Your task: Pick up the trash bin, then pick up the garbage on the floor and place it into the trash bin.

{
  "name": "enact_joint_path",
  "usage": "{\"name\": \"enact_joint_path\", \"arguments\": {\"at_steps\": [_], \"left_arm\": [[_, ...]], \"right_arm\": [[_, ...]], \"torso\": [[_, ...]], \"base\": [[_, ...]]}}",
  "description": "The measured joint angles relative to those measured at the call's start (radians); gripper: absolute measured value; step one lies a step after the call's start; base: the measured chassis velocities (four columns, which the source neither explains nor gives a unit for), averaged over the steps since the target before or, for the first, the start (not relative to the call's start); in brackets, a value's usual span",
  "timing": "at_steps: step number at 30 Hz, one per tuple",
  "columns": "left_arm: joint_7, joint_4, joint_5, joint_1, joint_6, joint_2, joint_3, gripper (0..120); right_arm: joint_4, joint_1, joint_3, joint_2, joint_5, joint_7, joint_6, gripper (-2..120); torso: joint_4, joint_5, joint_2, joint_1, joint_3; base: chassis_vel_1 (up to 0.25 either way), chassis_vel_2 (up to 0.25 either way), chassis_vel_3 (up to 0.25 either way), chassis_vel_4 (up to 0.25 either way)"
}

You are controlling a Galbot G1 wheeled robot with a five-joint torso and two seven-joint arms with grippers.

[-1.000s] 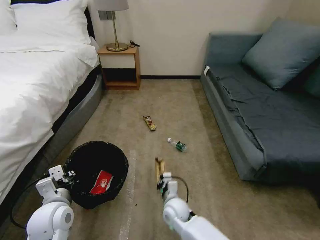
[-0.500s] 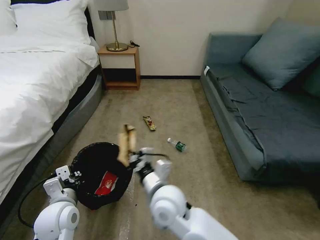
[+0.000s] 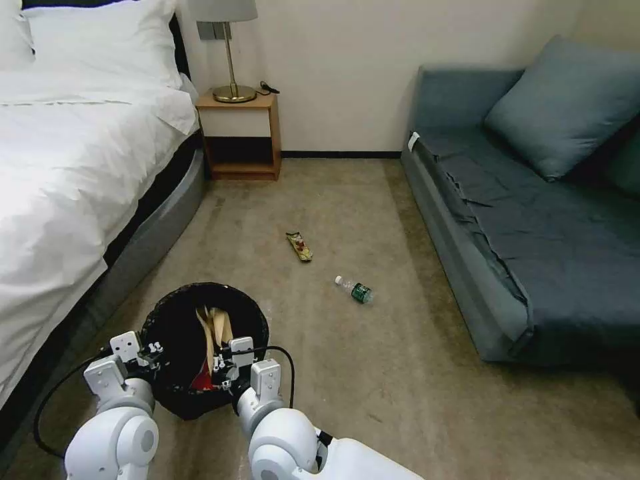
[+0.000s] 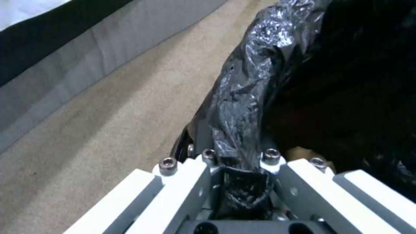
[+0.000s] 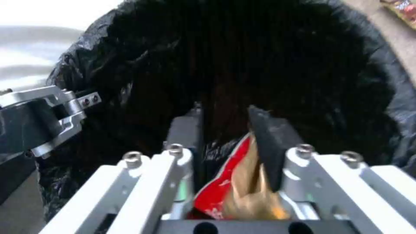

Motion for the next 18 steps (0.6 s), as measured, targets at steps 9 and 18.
{"name": "enact_joint_path", "arguments": {"at_steps": [9,18], "left_arm": [[0.003,0.007,0.000,-0.004,-0.004,0.000,-0.005,3],[0.011,0.017,-0.006,-0.010,-0.011,0.010,-0.012,3]], "right_arm": [[0.087,-0.073,0.202,-0.076,-0.287,-0.182,0.157,65],[0.250,-0.265,0.638,-0.189,-0.657,-0.316,0.303,97]], "torso": [[0.0000,0.0002,0.000,0.000,0.000],[-0.0001,0.0003,0.000,0.000,0.000]], "base": [[0.000,0.000,0.000,0.000],[0.000,0.000,0.000,0.000]]}}
